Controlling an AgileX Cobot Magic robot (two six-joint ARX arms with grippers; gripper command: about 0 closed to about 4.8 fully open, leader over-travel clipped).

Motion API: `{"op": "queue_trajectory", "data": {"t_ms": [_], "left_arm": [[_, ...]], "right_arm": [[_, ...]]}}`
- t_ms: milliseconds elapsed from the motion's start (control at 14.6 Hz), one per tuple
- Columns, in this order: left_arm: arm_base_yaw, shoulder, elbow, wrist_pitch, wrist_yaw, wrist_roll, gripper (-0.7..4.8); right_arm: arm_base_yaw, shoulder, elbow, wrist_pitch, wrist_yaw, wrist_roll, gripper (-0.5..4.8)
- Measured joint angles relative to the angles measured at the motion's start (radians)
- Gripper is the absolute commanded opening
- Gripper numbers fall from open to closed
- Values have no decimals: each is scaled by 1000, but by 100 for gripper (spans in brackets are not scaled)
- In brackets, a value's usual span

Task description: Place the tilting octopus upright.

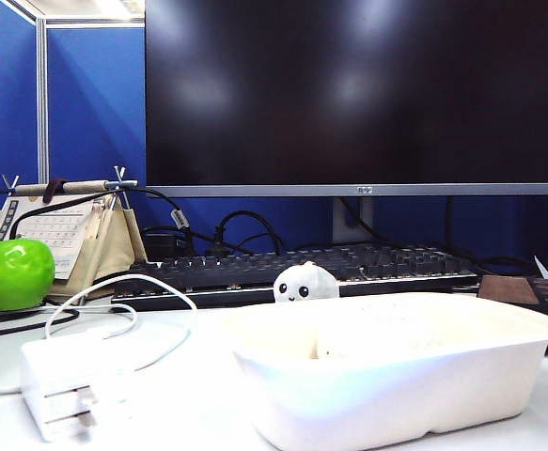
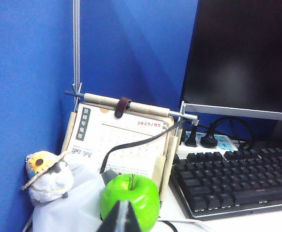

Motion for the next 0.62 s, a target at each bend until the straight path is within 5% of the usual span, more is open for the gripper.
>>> {"op": "queue_trajectory", "data": {"t_ms": [274, 617], "left_arm": [[0, 0, 0, 0, 0, 0, -5], [0, 0, 0, 0, 0, 0, -5]], "right_arm": [[-121, 0, -283, 255, 1, -8, -6], [-278, -1, -323, 301, 7, -11, -5]]}}
